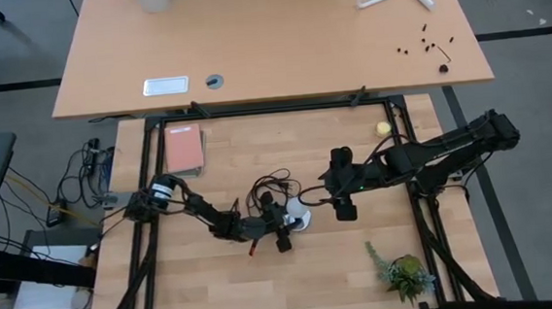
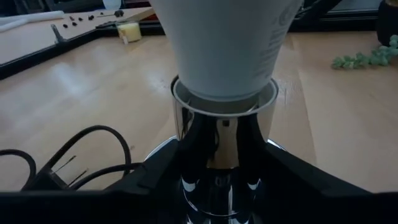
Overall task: Screw lightbulb
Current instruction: Insert the lightbulb into the silver lamp
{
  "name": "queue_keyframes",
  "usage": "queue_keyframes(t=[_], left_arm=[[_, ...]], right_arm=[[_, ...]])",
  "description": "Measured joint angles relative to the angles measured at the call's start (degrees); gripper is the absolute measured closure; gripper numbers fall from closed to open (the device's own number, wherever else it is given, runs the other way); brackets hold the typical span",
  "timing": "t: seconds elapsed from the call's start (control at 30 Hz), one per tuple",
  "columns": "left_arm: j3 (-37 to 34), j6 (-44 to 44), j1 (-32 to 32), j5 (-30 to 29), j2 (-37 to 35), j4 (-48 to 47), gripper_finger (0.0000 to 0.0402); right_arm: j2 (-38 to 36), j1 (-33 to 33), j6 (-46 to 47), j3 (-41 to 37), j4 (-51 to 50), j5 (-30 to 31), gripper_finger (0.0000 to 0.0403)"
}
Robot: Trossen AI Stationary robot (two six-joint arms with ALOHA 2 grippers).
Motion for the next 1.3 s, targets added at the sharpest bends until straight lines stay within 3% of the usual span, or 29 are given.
queue_keyframes(t=[0.33, 0.73, 1.03, 1.3], left_arm=[[0.8, -3.9, 1.4, 3.3, -0.1, -4.9, 0.0178], [0.9, -0.8, 1.4, 3.7, 0.0, 0.8, 0.0164], [1.4, 1.4, 1.2, 3.0, 7.9, 18.3, 0.0164], [2.1, 5.0, 1.2, 1.8, 8.0, 21.0, 0.0165]], right_arm=[[0.0, 0.0, 0.2, 0.0, 0.3, 0.0, 0.0104], [0.0, 0.0, 0.6, 0.0, -0.2, 0.0, 0.0104], [0.0, 0.1, 1.2, 0.0, -0.5, -0.1, 0.0104], [0.0, 0.1, 1.2, 0.0, -0.7, -0.1, 0.0104]])
